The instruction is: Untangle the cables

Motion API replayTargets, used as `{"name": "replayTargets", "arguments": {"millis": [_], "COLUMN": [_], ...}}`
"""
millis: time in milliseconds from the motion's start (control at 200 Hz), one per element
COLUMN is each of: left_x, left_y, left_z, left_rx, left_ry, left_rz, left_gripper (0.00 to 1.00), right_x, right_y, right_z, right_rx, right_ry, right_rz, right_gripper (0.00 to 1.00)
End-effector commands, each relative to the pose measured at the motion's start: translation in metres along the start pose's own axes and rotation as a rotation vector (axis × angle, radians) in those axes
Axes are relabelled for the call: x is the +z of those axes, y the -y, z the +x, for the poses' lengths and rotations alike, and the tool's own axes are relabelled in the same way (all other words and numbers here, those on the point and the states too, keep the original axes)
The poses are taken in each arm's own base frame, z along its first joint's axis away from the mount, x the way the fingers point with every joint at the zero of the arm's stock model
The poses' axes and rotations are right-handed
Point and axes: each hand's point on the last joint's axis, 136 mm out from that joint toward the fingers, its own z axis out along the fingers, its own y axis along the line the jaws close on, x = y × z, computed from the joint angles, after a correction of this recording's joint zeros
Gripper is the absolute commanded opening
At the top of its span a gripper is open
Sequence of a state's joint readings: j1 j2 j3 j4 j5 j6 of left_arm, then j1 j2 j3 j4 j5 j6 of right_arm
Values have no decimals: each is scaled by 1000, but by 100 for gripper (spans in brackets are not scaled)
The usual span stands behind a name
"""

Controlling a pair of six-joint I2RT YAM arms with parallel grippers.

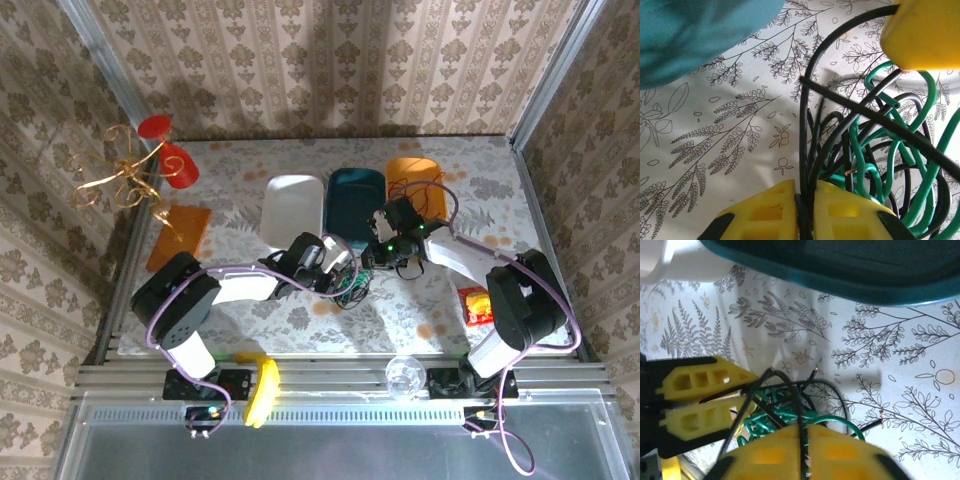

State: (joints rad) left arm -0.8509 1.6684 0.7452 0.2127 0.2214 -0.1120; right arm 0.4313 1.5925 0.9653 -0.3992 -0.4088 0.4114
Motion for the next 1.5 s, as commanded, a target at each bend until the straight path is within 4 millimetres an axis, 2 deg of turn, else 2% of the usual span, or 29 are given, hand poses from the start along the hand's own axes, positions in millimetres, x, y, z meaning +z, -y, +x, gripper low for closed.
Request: {"name": "replayTargets", "arguments": {"millis": [0,70,160,250,270,340,515,680,785,930,1090,1220,1305,1370,1495], "left_x": [-6,-4,-3,-1,0,1,1,0,-1,-1,-1,-2,-2,-2,-3], "left_y": [2,1,-1,-3,-3,-6,-10,-12,-12,-14,-17,-22,-24,-25,-26], "left_z": [4,7,14,20,22,28,39,47,49,49,50,53,54,54,50], "left_rx": [-4,-7,-14,-21,-24,-37,-57,-70,-75,-84,-92,-105,-109,-110,-109], "left_ry": [-5,-15,-27,-40,-43,-58,-75,-88,-88,-84,-80,-75,-75,-74,-62], "left_rz": [6,2,-3,-7,-9,-14,-27,-32,-35,-39,-51,-72,-82,-87,-92], "left_gripper": [12,12,12,12,12,12,12,12,12,12,13,13,13,13,13], "right_x": [-11,-25,-52,-83,-98,-125,-188,-252,-281,-324,-376,-408,-420,-419,-398], "right_y": [-2,7,22,41,41,52,74,75,59,17,-21,-52,-67,-74,-83], "right_z": [-21,-29,-42,-54,-58,-64,-67,-65,-69,-78,-83,-91,-103,-117,-154], "right_rx": [-27,-20,25,91,102,155,308,373,331,191,90,20,-23,-46,-64], "right_ry": [69,127,232,341,388,477,695,931,1023,1147,1313,1426,1446,1428,1336], "right_rz": [41,112,199,294,306,362,434,417,338,209,93,-31,-71,-79,-117], "right_gripper": [0,0,0,0,0,0,0,0,0,0,0,0,0,0,0]}}
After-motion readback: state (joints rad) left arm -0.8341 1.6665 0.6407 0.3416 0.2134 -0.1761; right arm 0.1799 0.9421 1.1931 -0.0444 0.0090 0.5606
